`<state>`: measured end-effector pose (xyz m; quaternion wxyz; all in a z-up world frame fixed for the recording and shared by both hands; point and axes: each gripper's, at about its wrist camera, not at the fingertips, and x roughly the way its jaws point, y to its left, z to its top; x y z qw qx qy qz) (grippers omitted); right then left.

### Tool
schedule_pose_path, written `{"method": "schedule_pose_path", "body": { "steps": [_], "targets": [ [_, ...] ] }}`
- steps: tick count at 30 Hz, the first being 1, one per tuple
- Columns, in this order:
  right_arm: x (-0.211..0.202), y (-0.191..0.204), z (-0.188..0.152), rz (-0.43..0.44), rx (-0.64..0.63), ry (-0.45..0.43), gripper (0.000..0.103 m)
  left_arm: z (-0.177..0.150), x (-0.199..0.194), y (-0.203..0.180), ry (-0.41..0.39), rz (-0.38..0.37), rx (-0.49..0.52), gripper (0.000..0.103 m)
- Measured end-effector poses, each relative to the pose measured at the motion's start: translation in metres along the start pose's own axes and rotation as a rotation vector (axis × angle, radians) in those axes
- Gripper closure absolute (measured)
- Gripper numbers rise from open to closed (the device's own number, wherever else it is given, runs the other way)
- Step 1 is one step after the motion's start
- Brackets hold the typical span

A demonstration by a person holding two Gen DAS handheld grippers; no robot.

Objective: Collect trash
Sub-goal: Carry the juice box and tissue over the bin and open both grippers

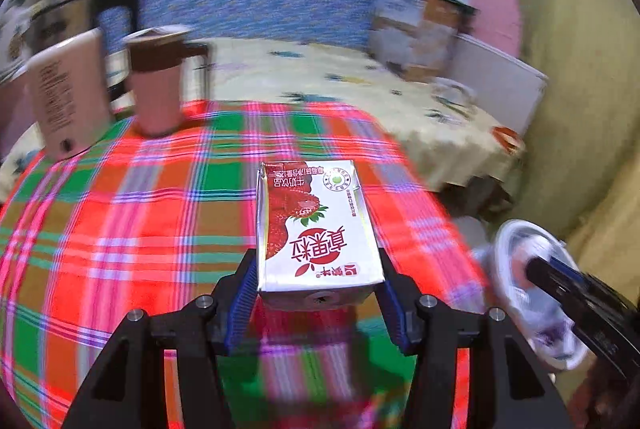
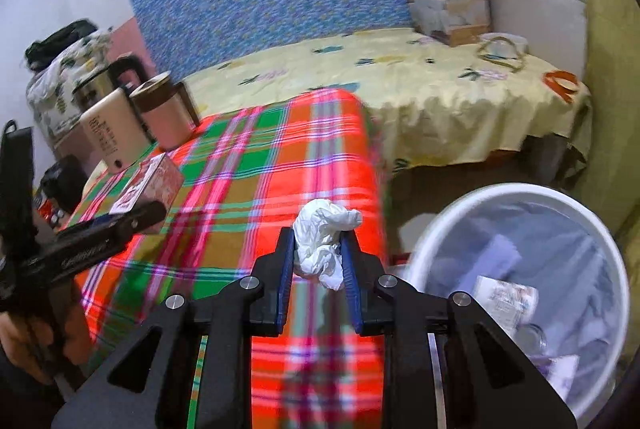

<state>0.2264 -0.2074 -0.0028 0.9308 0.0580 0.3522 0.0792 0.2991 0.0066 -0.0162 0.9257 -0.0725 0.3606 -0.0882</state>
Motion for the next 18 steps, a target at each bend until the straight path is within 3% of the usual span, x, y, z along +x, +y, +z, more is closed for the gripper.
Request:
{"method": "schedule_pose_path", "body": {
  "steps": [9,15,18],
  "targets": [
    [-0.022,-0.061,-0.015,-0.176,0.11,-0.029,0.078,-0.017,0.005,-0.112,0.03,-0.197,0.187,0.048],
    [-0.023,-0.087,-0.02,-0.273,0.157,-0.017,0.077,-0.029,0.017,-0.155,0.063,-0.288,0.257,0.048],
    [-0.02,-0.095,-0.022,-0.28,0.174,0.006,0.074,-0.033,0.025,-0.167,0.08,-0.328,0.277,0.048]
  ]
}}
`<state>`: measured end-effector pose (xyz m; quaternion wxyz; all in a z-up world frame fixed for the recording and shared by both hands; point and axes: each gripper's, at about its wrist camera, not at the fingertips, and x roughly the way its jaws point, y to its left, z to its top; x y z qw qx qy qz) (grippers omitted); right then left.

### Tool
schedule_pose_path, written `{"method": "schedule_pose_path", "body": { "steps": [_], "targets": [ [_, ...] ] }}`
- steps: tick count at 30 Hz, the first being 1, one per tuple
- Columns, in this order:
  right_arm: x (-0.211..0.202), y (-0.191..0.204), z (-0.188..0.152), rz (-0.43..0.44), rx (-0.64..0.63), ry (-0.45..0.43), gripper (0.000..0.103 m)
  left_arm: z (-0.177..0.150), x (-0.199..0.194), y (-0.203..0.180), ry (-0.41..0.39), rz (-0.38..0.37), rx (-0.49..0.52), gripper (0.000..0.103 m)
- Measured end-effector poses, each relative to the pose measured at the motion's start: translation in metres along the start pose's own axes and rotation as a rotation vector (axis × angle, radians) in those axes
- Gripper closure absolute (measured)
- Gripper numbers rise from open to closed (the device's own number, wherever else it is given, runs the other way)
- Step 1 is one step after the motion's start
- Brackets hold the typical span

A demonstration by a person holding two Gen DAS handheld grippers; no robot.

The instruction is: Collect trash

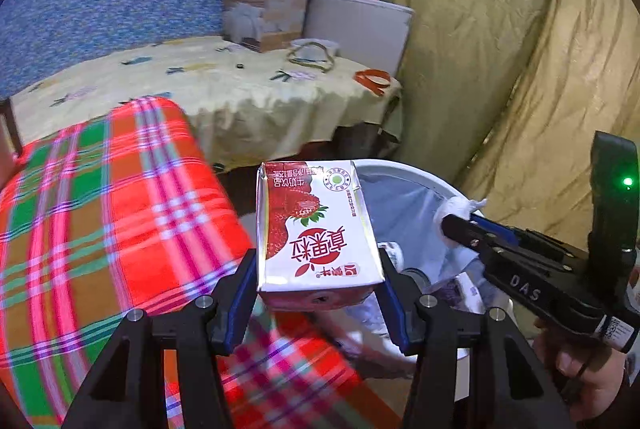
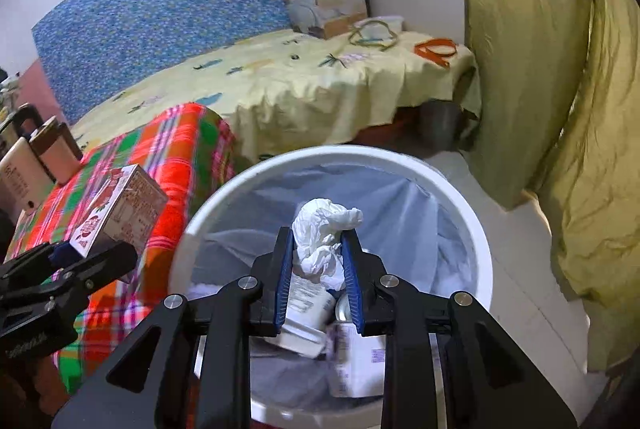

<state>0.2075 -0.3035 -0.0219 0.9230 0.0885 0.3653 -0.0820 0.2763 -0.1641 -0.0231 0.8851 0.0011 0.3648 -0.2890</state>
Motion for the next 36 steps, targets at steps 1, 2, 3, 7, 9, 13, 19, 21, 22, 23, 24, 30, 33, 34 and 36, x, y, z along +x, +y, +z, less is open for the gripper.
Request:
{"method": "schedule_pose_path", "body": {
  "steps": [1,2,3,7,9,13,19,21,22,23,24,30,33,34,36],
  "targets": [
    [0.003,0.0,0.0,-0.007,-0.001,0.004,0.074,0.001,0.003,-0.002,0.002,-0.011,0.006,0.048],
    [0.003,-0.001,-0.001,-0.011,-0.002,0.007,0.074,0.001,0.005,-0.004,0.006,-0.023,0.012,0.048],
    [0.004,-0.001,-0.001,-0.015,-0.002,0.01,0.073,0.002,0.009,-0.007,0.015,-0.043,0.019,0.047],
    [0.0,-0.01,-0.003,-0.034,0.021,0.001,0.067,-0.001,0.016,-0.009,0.026,-0.078,0.026,0.047],
    [-0.003,-0.016,-0.005,-0.049,0.038,-0.007,0.063,-0.002,0.02,-0.008,0.039,-0.098,0.015,0.047],
    [-0.007,-0.019,-0.007,-0.064,0.048,-0.019,0.053,-0.001,0.022,-0.008,0.039,-0.109,0.015,0.043],
    [-0.015,-0.022,-0.007,-0.064,0.052,-0.044,0.046,-0.001,0.018,-0.011,0.021,-0.106,0.019,0.041],
    [-0.017,-0.02,-0.006,-0.052,0.051,-0.052,0.046,-0.001,0.012,-0.01,0.012,-0.086,0.017,0.041],
    [-0.019,-0.018,-0.006,-0.049,0.045,-0.057,0.046,-0.001,0.009,-0.009,0.006,-0.075,0.014,0.041],
    [-0.021,-0.016,-0.006,-0.04,0.038,-0.061,0.046,-0.001,0.006,-0.008,0.002,-0.061,0.01,0.041],
    [-0.022,-0.014,-0.006,-0.027,0.03,-0.064,0.046,-0.001,0.002,-0.006,-0.002,-0.044,0.004,0.041],
    [-0.024,-0.001,-0.006,0.017,-0.012,-0.07,0.046,-0.009,-0.022,0.008,-0.027,0.04,-0.048,0.041],
    [-0.027,0.005,-0.01,0.034,-0.027,-0.075,0.046,-0.013,-0.034,0.012,-0.041,0.088,-0.068,0.041],
    [-0.028,0.007,-0.011,0.036,-0.034,-0.078,0.046,-0.015,-0.039,0.013,-0.045,0.108,-0.076,0.041],
    [-0.031,0.01,-0.013,0.057,-0.045,-0.083,0.046,-0.018,-0.045,0.013,-0.049,0.126,-0.087,0.041]
  ]
}}
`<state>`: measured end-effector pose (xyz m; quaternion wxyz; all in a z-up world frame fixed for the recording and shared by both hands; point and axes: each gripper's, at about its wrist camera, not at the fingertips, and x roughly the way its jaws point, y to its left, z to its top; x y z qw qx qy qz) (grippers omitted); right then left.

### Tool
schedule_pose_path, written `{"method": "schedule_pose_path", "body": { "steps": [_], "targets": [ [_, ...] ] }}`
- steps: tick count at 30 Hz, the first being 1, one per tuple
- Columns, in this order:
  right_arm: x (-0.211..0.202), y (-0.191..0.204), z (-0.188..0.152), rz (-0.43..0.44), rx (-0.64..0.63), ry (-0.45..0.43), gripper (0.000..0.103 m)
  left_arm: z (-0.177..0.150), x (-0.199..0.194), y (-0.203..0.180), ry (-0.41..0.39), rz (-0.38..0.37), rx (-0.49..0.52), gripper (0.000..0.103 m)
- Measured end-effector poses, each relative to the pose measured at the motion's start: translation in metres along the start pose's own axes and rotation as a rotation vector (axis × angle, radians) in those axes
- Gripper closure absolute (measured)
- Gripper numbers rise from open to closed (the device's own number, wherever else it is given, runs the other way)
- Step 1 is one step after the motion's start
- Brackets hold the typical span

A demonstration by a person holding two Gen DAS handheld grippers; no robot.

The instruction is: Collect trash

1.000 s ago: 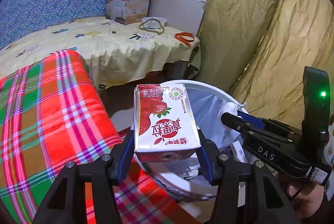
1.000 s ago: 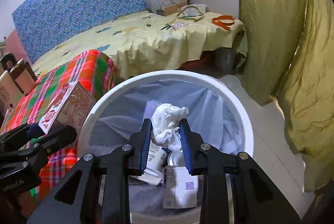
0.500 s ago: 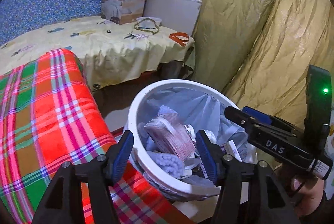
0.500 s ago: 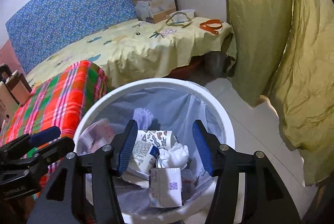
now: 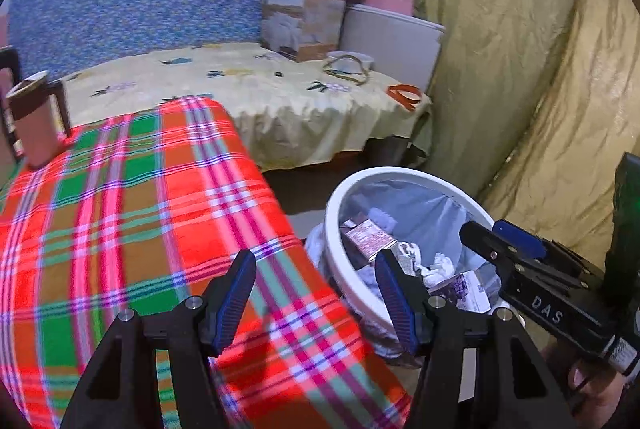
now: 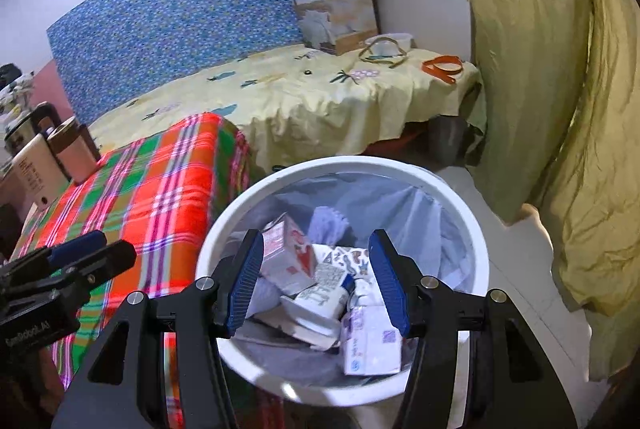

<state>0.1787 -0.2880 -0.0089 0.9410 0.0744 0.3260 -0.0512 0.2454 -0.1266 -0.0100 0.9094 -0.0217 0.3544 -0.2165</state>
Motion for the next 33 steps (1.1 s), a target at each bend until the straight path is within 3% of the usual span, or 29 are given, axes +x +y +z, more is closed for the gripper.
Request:
{"method": "schedule_pose_path", "body": {
  "steps": [10,23,33],
  "targets": [
    [-0.019,0.018,-0.021,0.073,-0.044,0.001,0.046,-0.019,-0.035,-0.003,-0.027,0.084,-0.002,0.041],
    [-0.046,0.03,-0.042,0.052,-0.097,0.006,0.046,-0.061,-0.065,0.004,-0.026,0.134,-0.039,0.041],
    [-0.055,0.036,-0.046,0.022,-0.115,0.004,0.046,-0.065,-0.074,0.005,-0.038,0.132,-0.035,0.041]
  ]
}}
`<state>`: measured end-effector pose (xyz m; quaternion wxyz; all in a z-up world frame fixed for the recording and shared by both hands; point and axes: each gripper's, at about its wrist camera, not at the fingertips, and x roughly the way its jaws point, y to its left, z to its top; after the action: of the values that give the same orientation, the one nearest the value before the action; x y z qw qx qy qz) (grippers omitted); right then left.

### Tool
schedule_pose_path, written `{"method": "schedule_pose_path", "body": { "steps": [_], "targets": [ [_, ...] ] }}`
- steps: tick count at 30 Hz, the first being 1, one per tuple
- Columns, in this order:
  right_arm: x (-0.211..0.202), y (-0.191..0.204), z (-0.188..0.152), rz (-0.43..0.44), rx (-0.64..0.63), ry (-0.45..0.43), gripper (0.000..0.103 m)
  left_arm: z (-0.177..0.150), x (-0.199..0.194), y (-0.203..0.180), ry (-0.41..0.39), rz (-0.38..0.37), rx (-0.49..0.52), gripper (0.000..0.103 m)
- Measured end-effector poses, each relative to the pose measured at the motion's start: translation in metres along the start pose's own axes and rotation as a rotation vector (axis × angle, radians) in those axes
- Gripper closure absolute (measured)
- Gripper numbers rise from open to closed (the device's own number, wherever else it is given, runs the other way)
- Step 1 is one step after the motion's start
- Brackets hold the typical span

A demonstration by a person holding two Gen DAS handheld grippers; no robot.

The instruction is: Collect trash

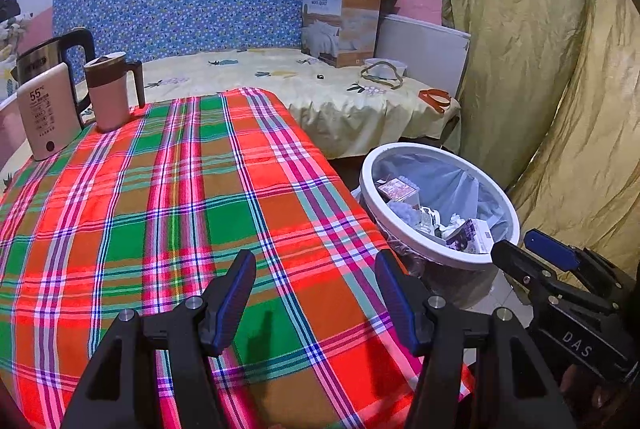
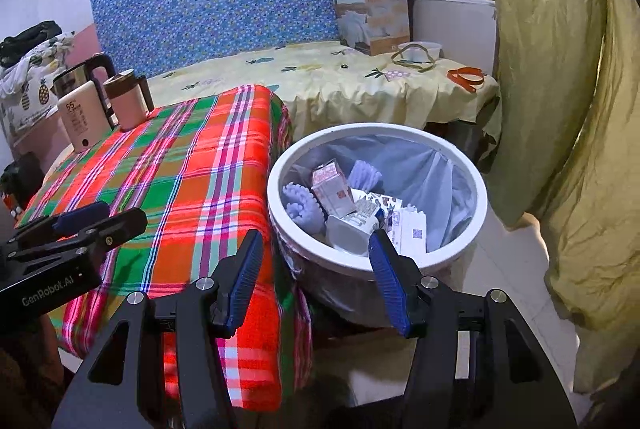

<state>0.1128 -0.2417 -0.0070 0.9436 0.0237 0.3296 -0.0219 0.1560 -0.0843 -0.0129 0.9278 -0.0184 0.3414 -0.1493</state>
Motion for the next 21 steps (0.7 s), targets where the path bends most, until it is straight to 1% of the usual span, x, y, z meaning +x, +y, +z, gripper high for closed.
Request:
{"method": "schedule_pose_path", "body": {
  "steps": [21],
  "targets": [
    [-0.0026,0.0041,-0.0023,-0.003,-0.005,0.002,0.046,-0.0028,-0.0009,-0.0027,0.002,0.004,0.011,0.041]
  ]
}}
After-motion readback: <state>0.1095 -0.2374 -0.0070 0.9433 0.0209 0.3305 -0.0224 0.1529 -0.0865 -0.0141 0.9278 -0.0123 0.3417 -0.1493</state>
